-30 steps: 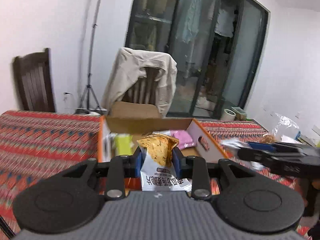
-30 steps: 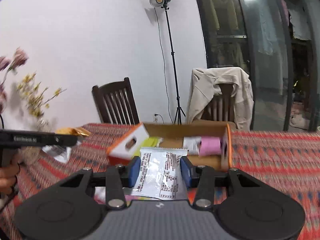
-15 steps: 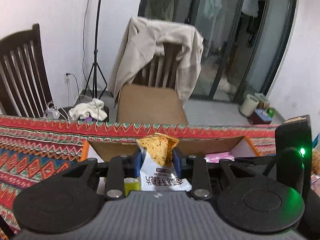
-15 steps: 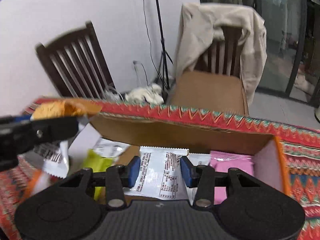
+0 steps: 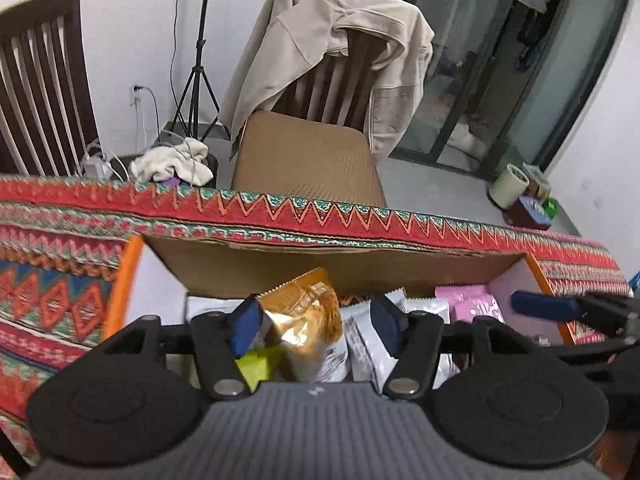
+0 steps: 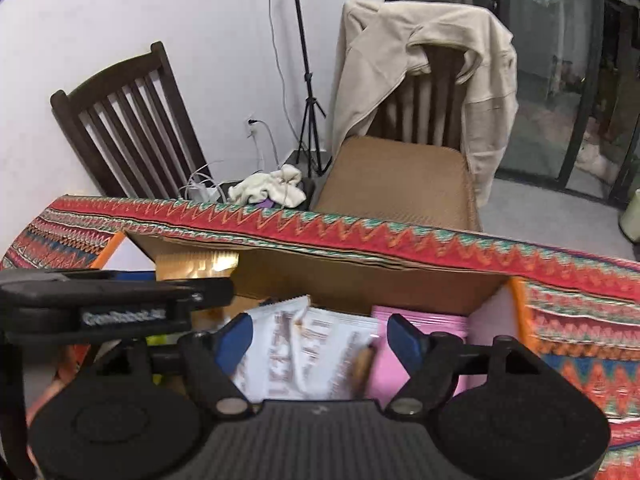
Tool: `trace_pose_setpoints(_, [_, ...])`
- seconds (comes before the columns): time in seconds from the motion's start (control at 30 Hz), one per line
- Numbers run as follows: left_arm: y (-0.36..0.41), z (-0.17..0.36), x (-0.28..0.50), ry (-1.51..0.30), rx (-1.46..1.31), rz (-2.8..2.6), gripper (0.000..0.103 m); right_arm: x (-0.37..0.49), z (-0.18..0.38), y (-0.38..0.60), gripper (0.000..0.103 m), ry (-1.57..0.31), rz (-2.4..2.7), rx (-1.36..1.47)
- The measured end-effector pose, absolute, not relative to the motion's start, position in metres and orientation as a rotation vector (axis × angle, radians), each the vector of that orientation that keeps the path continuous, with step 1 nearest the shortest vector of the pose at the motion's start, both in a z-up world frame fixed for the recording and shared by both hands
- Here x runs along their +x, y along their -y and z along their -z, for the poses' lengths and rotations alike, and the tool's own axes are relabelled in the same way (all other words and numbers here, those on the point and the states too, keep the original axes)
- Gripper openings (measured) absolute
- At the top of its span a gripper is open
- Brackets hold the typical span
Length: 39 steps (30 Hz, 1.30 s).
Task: Organize snacks
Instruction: 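Lower both held snacks into the cardboard box and open both tools, then withdraw both tools from the box back toward the snack pile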
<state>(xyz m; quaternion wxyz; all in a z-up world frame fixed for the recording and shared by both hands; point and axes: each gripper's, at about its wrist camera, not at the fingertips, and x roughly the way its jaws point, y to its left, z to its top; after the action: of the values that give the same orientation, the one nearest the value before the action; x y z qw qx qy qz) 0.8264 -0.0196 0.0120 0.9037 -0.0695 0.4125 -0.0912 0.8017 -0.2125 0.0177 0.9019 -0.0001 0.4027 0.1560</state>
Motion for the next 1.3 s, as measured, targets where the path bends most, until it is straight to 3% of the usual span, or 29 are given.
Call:
trace_pose_setpoints(0.23, [0.011, -0.069, 0.76, -0.784, 0.003, 0.206, 0.076, 0.759, -0.071, 0.239, 0.075, -0.767, -0.313, 0.0])
trace_pose_setpoints(0.3, [0.006, -0.085, 0.737, -0.771, 0.019, 0.199, 0.076, 0.737, -0.088, 0.246, 0.082, -0.733, -0.322, 0.009])
trace_pose_setpoints(0.43, [0.001, -0.12, 0.68, -0.712, 0.034, 0.183, 0.079, 0.687, -0.118, 0.266, 0.084, -0.672, -0.34, 0.056])
trace_pose_setpoints(0.63, [0.001, -0.154, 0.543, -0.541, 0.019, 0.216, 0.085, 0.57, -0.145, 0.308, 0.101, -0.51, -0.39, 0.136])
trace_pose_setpoints(1.0, [0.029, -0.131, 0.303, -0.323, 0.085, 0.208, 0.098, 0.349, -0.106, 0.364, 0.103, -0.316, -0.313, 0.102])
trace_pose_setpoints(1.3, [0.04, -0.075, 0.21, -0.368, 0.007, 0.164, 0.103, 0.228, -0.038, 0.386, 0.103, -0.31, -0.273, 0.019])
